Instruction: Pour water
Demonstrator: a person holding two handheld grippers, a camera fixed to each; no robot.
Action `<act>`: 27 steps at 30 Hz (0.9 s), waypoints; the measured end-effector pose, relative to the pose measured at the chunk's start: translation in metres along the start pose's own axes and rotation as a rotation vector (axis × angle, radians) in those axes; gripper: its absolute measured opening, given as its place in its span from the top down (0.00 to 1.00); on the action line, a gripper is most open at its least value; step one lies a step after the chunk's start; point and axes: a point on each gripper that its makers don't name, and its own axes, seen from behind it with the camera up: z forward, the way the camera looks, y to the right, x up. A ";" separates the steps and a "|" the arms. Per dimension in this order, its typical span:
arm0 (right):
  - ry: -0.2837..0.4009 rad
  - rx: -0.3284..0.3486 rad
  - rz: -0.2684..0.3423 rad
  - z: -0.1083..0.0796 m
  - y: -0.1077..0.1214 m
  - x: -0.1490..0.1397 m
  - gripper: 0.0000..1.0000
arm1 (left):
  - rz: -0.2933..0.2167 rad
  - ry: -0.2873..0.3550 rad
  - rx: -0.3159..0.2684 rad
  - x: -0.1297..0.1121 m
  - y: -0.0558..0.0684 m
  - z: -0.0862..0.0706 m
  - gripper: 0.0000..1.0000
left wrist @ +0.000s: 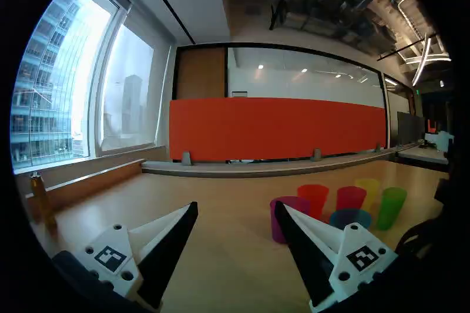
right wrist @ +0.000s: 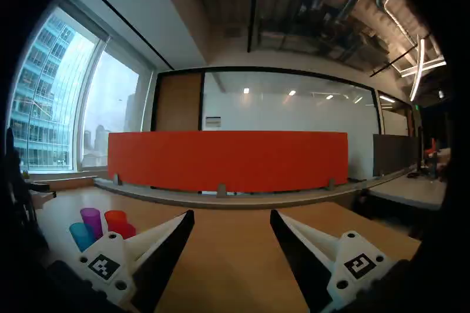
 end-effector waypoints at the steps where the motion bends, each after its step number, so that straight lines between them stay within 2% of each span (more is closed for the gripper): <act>1: 0.001 0.000 0.000 0.000 0.000 -0.002 0.00 | 0.000 0.000 0.000 0.000 0.000 0.000 0.03; 12: -0.024 -0.022 -0.015 0.001 0.004 -0.031 0.00 | 0.000 0.000 0.000 0.000 -0.001 -0.001 0.03; 27: -0.058 -0.045 0.013 0.002 0.015 -0.053 0.00 | 0.000 0.000 0.000 0.000 -0.001 0.000 0.03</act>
